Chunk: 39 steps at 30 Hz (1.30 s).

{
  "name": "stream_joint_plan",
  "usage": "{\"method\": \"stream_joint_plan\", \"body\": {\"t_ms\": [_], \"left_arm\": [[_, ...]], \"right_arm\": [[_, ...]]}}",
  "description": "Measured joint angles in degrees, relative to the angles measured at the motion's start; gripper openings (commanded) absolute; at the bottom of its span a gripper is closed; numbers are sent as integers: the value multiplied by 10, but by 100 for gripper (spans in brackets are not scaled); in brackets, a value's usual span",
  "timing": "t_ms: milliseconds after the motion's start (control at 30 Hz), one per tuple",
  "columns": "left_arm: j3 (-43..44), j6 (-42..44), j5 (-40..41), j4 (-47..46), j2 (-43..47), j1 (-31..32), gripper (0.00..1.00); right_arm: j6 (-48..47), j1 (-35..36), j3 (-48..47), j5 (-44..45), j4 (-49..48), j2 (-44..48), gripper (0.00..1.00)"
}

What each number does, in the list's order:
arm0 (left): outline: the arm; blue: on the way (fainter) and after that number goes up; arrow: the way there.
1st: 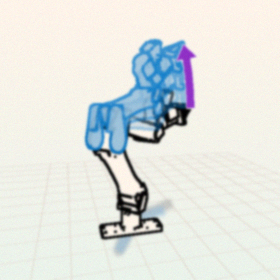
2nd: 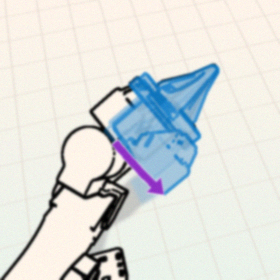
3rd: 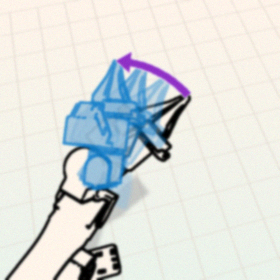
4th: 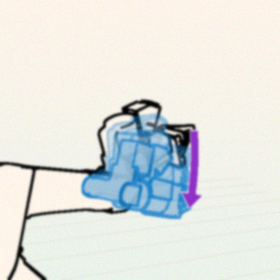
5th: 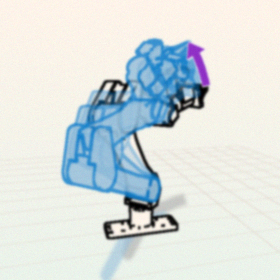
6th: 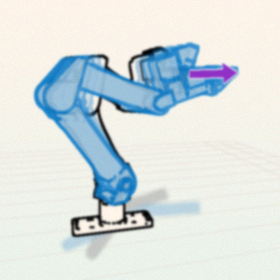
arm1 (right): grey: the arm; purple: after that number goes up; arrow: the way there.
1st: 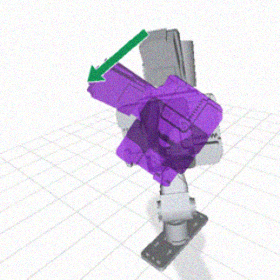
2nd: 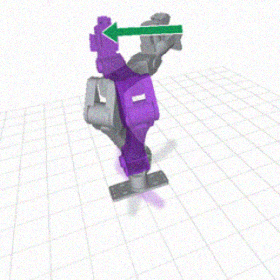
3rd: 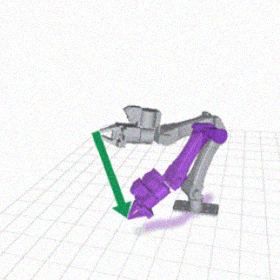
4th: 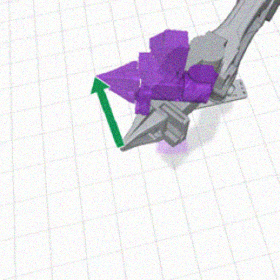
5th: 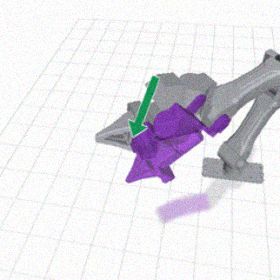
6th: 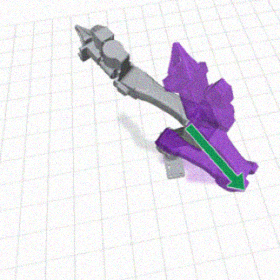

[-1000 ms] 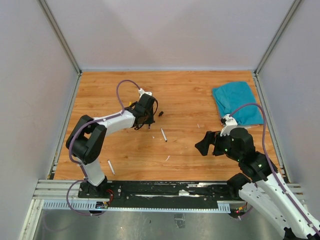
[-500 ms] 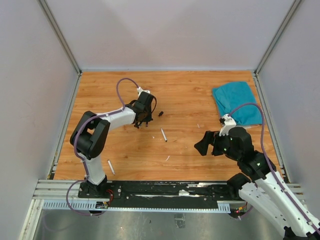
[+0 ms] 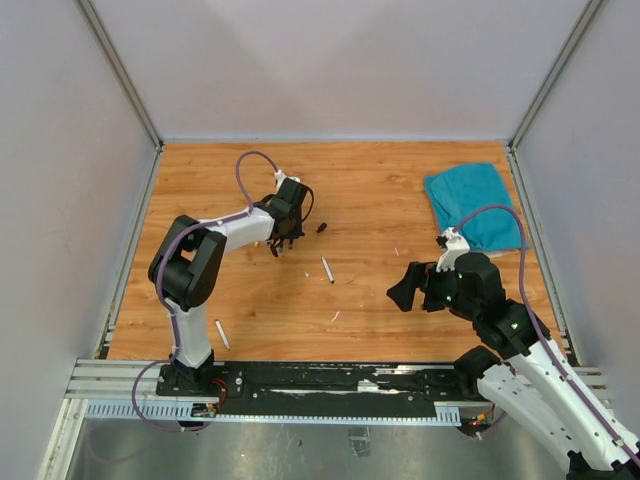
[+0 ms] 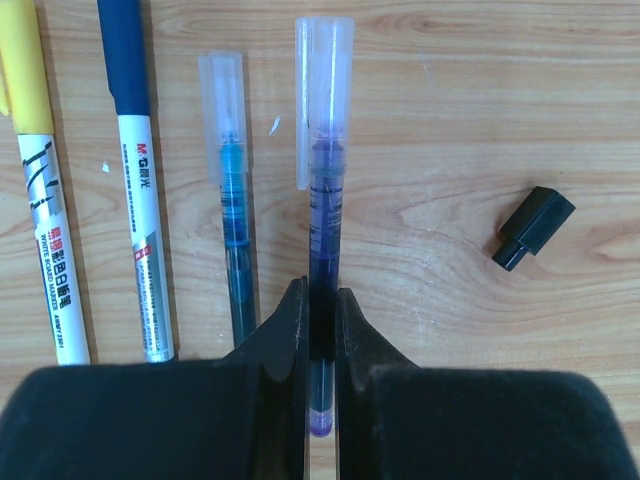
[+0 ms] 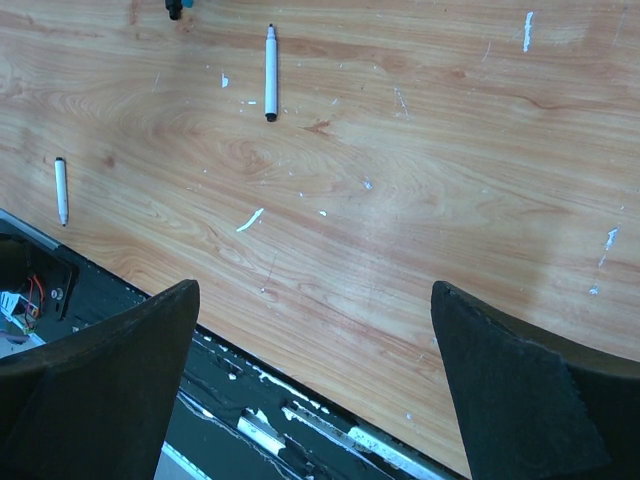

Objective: Insert the pens into the pen caps
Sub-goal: Place the pen at the center of the board.

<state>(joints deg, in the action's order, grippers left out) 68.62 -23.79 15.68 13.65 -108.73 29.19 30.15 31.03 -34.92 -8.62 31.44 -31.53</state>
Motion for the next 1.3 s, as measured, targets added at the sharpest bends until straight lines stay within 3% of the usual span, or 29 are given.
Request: {"method": "stream_joint_plan", "body": {"t_ms": [200,733,1100,1300], "left_arm": [[0,2,4,2,-7,-2,5],[5,2,11,1,-14,-2,27],[5,2,7,-1,-14,-2,30],[12,19,-14,6,-11,-2,36]], "right_arm": [[1,0,0,-4,-2,0,99],[1,0,6,-5,-3,0,99],[1,0,6,-4,-3,3,98],[1,0,6,-4,-3,3,99]]}}
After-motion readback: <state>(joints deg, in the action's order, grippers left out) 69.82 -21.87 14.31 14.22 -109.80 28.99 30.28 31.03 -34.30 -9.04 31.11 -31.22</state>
